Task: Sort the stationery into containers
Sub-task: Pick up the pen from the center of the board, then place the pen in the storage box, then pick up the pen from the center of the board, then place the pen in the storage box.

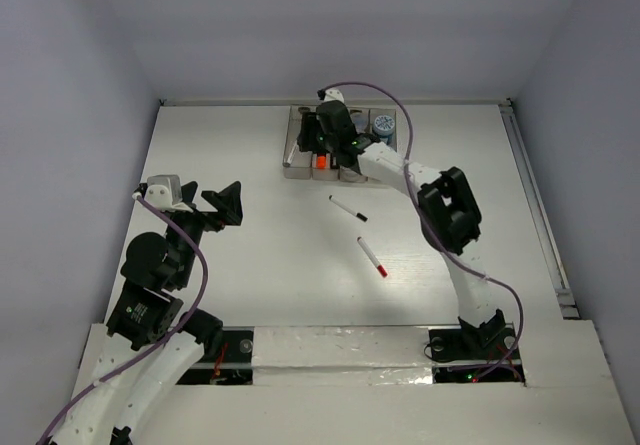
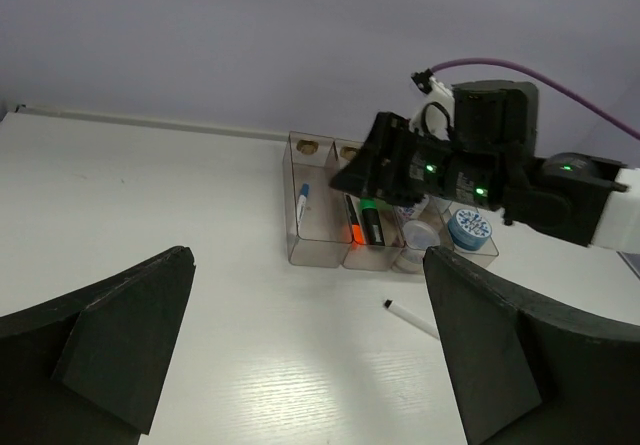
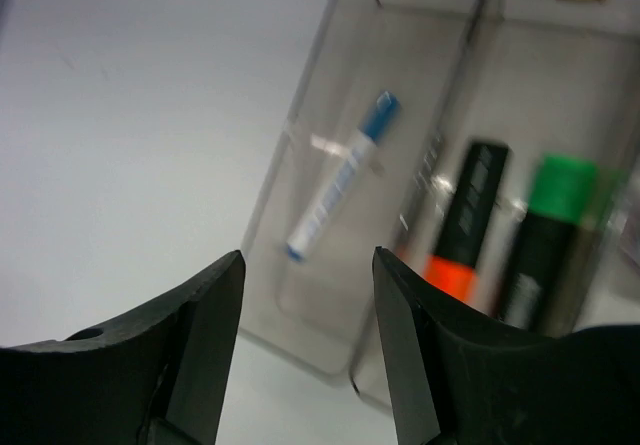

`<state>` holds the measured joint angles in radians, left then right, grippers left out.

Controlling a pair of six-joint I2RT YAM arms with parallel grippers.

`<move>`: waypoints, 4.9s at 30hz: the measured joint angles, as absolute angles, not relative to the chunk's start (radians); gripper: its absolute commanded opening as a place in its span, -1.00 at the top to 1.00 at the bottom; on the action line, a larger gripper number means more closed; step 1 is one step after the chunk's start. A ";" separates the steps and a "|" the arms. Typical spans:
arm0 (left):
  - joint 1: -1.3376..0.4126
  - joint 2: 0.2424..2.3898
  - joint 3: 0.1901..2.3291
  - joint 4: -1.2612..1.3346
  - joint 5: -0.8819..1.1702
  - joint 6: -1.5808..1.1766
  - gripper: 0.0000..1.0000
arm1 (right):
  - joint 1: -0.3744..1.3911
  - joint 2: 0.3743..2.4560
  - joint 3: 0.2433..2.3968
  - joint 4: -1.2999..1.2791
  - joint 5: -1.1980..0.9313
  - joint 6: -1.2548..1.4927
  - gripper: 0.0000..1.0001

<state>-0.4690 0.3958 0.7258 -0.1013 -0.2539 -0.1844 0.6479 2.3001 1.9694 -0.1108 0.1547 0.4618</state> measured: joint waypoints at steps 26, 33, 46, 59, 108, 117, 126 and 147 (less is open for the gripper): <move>-0.469 0.456 0.726 -0.101 -0.248 -0.184 -0.98 | 0.641 1.904 1.196 -0.197 0.015 0.076 0.08; -0.469 0.484 0.726 -0.102 -0.235 -0.184 -0.98 | 0.637 1.945 1.237 -0.162 -0.026 0.077 1.00; -0.469 0.486 0.726 -0.101 -0.231 -0.185 -0.98 | 0.646 1.909 1.354 -0.128 -0.108 0.187 1.00; -0.469 0.513 0.726 -0.102 -0.205 -0.189 -0.98 | 0.648 2.264 1.987 0.002 0.025 0.418 0.95; -0.469 0.440 0.726 -0.102 -0.157 -0.192 -0.98 | 0.789 1.716 1.044 -0.666 0.102 0.425 0.94; -0.469 0.435 0.726 -0.102 -0.155 -0.192 -0.98 | 0.815 1.742 1.108 -0.619 0.149 0.441 1.00; -0.469 0.436 0.726 -0.102 -0.155 -0.192 -0.98 | 0.748 1.861 1.510 -0.248 0.071 0.422 1.00; -0.469 0.460 0.726 -0.102 -0.184 -0.192 -0.98 | 0.583 2.385 2.083 -0.124 -0.050 0.513 -0.46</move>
